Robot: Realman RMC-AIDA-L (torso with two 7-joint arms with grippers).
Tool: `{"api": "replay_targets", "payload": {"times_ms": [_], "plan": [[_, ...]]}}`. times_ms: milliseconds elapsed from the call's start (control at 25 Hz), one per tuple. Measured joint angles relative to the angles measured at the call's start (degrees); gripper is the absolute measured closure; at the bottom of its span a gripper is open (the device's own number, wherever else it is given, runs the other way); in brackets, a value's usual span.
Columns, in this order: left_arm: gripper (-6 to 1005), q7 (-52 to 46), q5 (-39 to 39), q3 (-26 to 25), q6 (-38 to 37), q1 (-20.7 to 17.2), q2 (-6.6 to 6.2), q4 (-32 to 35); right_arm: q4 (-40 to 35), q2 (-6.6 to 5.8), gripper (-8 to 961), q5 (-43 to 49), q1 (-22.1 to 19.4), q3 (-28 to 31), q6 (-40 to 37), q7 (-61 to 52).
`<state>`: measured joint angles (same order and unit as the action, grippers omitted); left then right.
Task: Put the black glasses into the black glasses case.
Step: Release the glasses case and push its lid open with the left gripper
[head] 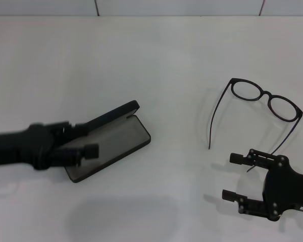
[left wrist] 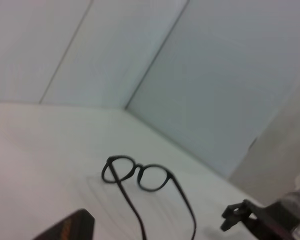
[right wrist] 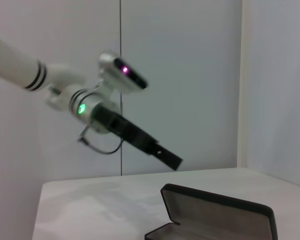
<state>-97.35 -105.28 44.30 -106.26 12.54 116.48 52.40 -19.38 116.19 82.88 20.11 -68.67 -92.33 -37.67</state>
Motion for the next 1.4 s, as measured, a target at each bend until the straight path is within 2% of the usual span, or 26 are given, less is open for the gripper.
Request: {"api": "replay_targets", "payload": {"times_ms": [80, 200, 360, 520, 560, 600, 720, 960, 1400], "plan": [[143, -5.32, -5.26, -0.11, 0.47, 3.11, 0.22, 6.25, 0.03, 0.0, 243, 0.0, 0.01, -0.04, -0.04, -0.01], [145, -8.93, -11.24, -0.25, 1.22, 6.63, 0.12, 10.31, 0.05, 0.0, 243, 0.0, 0.03, -0.03, -0.22, -0.02], [147, -11.21, -19.23, 0.0, 2.3, 10.75, -0.03, 14.39, 0.05, 0.0, 243, -0.02, 0.12, 0.0, -0.22, -0.03], [149, -10.95, -24.75, 3.29, 3.19, 13.48, 0.28, 17.06, 0.23, 0.0, 243, -1.22, 0.12, -0.04, 0.2, -0.08], [149, -10.95, -24.75, 3.29, 3.19, 13.48, 0.28, 17.06, 0.28, 0.0, 243, -1.39, 0.11, -0.03, 0.23, -0.09], [150, -10.64, -26.78, 6.26, 4.63, 14.03, 0.36, 17.57, 0.3, 0.0, 243, -1.4, 0.11, 0.02, 0.25, -0.1], [151, -10.07, -28.04, 8.55, 6.56, 14.22, 0.68, 17.64, 0.34, 0.0, 243, -1.42, 0.11, -0.04, 0.27, -0.12], [152, -8.72, -28.74, 9.92, 9.98, 14.24, 1.55, 17.67, 0.67, 0.0, 242, -1.46, 0.11, 0.03, 0.3, 0.02], [157, -8.33, -30.04, 12.79, 12.77, 14.22, 1.74, 17.15, 0.82, 0.0, 242, -1.5, 0.27, 0.03, 0.38, 0.04]]}}
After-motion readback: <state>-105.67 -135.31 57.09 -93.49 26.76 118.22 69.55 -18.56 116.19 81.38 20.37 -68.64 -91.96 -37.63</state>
